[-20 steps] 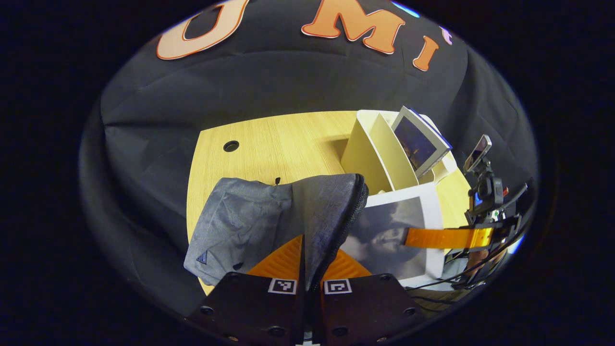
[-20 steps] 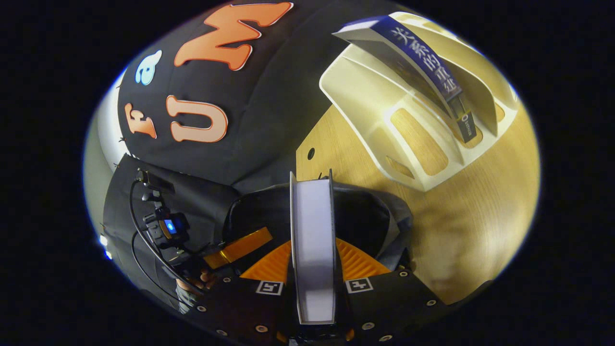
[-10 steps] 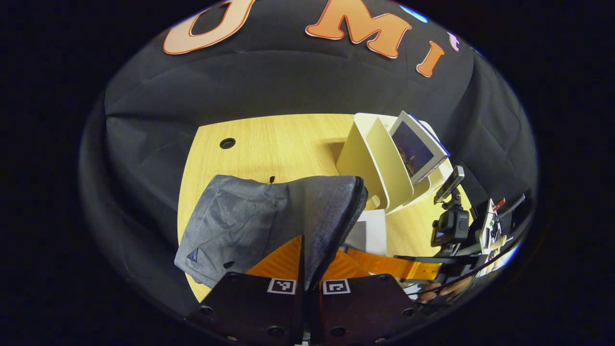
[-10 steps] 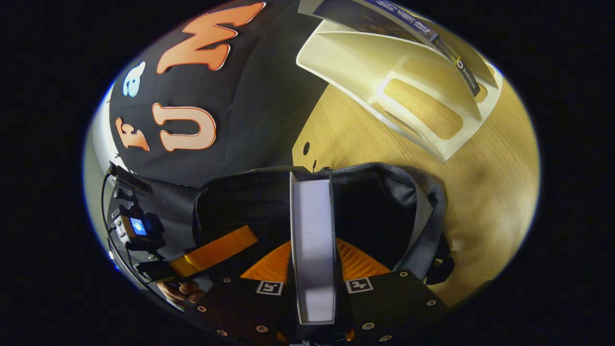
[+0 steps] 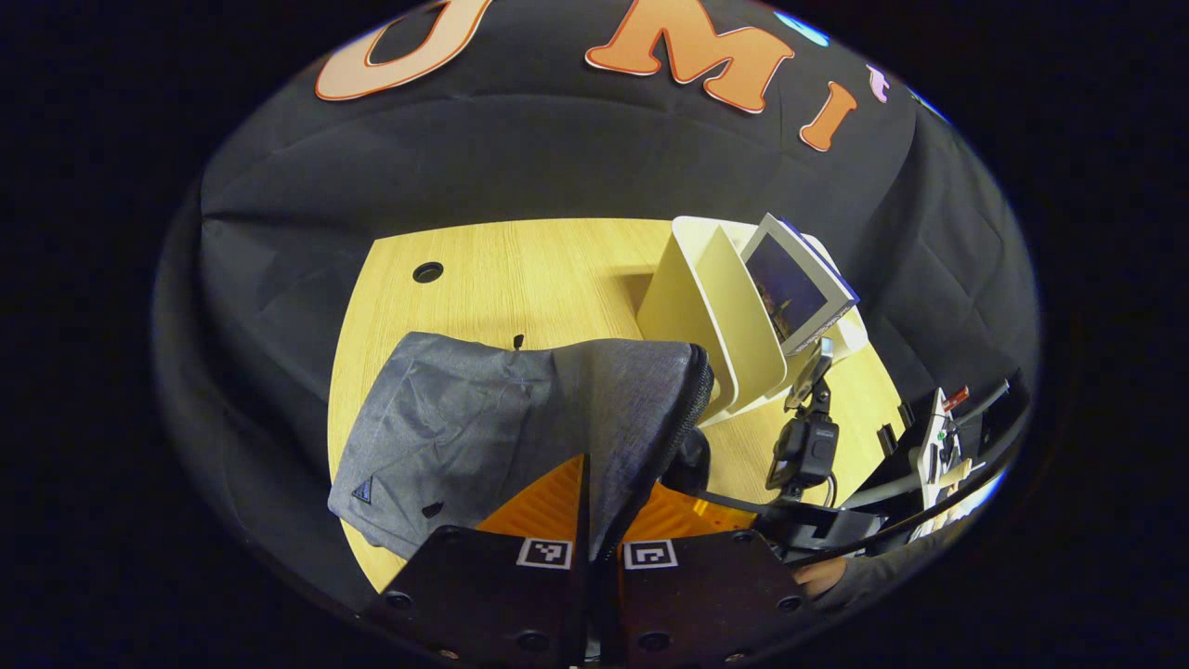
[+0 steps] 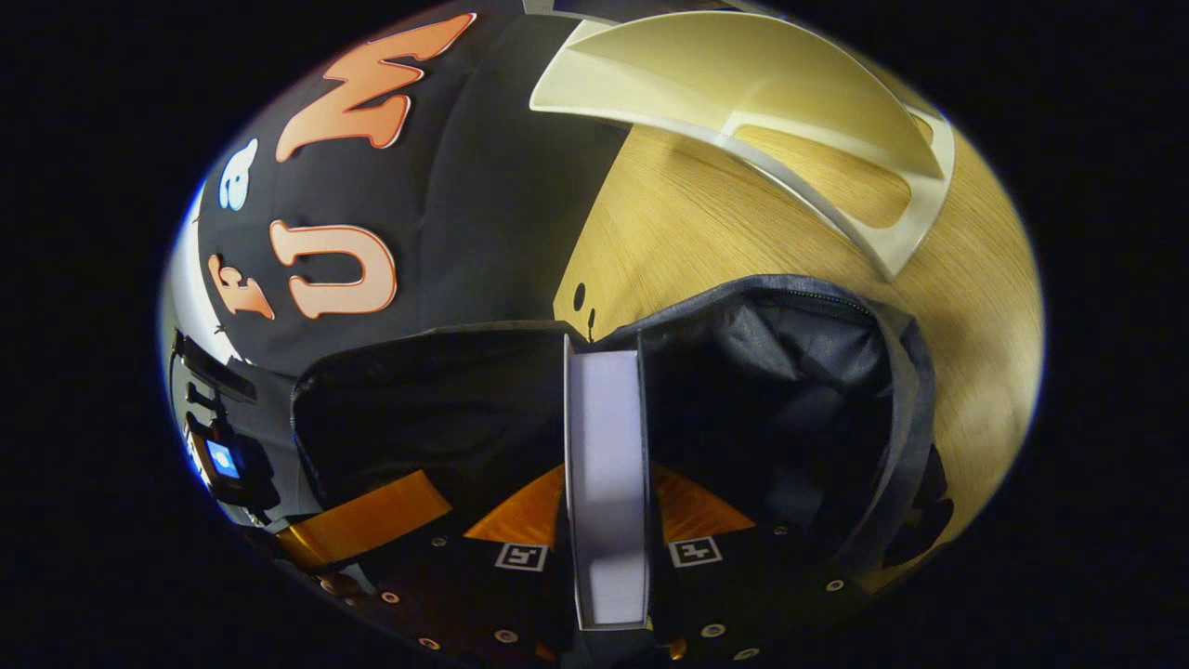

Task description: Open the schoolbag, grab two books from the bookshelf and put them into the schoolbag.

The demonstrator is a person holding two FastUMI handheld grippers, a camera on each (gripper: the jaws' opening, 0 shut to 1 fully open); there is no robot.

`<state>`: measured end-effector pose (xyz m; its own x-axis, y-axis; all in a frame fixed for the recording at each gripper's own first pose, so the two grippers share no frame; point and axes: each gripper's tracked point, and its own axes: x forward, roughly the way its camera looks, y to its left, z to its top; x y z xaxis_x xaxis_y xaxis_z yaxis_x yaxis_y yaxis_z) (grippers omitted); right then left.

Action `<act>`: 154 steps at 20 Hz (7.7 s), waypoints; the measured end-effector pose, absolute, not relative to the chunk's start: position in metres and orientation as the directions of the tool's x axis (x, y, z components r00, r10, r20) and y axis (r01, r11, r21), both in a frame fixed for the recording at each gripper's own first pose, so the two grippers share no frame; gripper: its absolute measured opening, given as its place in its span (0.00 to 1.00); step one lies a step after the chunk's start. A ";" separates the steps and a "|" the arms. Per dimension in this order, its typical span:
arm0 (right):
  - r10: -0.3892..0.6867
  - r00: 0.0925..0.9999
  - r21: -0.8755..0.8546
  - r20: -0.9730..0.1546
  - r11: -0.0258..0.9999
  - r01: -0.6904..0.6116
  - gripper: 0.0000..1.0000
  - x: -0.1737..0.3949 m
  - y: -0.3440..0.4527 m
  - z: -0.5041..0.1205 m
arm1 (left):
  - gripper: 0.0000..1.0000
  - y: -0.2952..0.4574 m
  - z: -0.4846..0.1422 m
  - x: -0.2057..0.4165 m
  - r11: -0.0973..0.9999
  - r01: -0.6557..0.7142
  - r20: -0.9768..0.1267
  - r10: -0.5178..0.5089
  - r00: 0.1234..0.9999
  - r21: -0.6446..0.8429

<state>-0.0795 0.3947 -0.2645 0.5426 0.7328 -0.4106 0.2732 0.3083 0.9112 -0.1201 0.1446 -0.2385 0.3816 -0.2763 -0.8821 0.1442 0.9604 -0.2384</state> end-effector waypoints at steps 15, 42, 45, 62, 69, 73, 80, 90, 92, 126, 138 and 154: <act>0.674 0.248 0.701 -0.696 0.713 0.031 0.97 -0.133 0.271 -0.251 | 0.06 0.144 -0.245 -0.122 0.964 0.150 -0.883 -0.263 0.388 -0.221; 0.401 0.229 0.371 -0.887 0.914 -0.165 0.98 0.037 0.117 -0.162 | 0.06 0.144 -0.253 -0.138 0.970 0.090 -0.883 -0.243 0.401 -0.226; 0.397 0.191 0.380 -0.897 0.917 -0.124 0.97 0.059 0.118 -0.183 | 0.06 0.143 -0.255 -0.138 0.974 0.069 -0.890 -0.226 0.397 -0.217; 0.294 0.163 0.300 -0.942 0.954 0.009 0.38 0.103 0.099 -0.249 | 0.06 0.141 -0.255 -0.135 0.986 0.002 -0.913 -0.156 0.376 -0.168; 0.346 0.244 0.368 -0.906 0.928 0.052 0.37 0.095 0.079 -0.205 | 0.06 0.142 -0.252 -0.137 0.987 0.012 -0.913 -0.152 0.378 -0.159; 0.387 0.306 0.425 -0.870 0.903 0.066 0.37 0.079 0.071 -0.167 | 0.06 0.145 -0.251 -0.137 0.986 0.021 -0.910 -0.160 0.382 -0.165; 0.383 0.397 0.459 -0.834 0.881 0.116 0.37 0.047 0.049 -0.129 | 0.06 0.144 -0.250 -0.136 0.981 0.068 -0.905 -0.193 0.379 -0.181; 0.392 0.512 0.561 -0.764 0.796 0.227 0.37 -0.029 0.083 -0.090 | 0.06 0.156 -0.243 -0.140 0.940 0.256 -0.885 -0.308 0.350 -0.226; 0.404 0.519 0.581 -0.753 0.779 0.236 0.37 -0.046 0.094 -0.088 | 0.06 0.155 -0.243 -0.142 0.929 0.276 -0.879 -0.335 0.338 -0.248; 0.597 0.639 0.873 -0.486 0.360 0.328 0.37 -0.131 0.323 -0.220 | 0.06 0.146 -0.233 -0.141 0.846 0.490 -0.862 -0.398 0.314 -0.212; 0.658 0.619 0.902 -0.428 0.265 0.342 0.37 -0.113 0.391 -0.257 | 0.06 0.118 -0.229 -0.157 0.810 0.559 -0.859 -0.404 0.314 -0.176; 0.654 0.274 0.709 -0.706 0.643 0.291 0.55 -0.173 0.330 -0.293 | 0.12 0.115 -0.254 -0.156 0.875 0.449 -0.859 -0.364 0.361 -0.182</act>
<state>-0.1732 0.3298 -0.2927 0.2741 0.6535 -0.7055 0.2912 0.6428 0.7085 -0.1562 0.1145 -0.2539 0.3606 -0.3641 -0.8587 0.4489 0.8748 -0.1824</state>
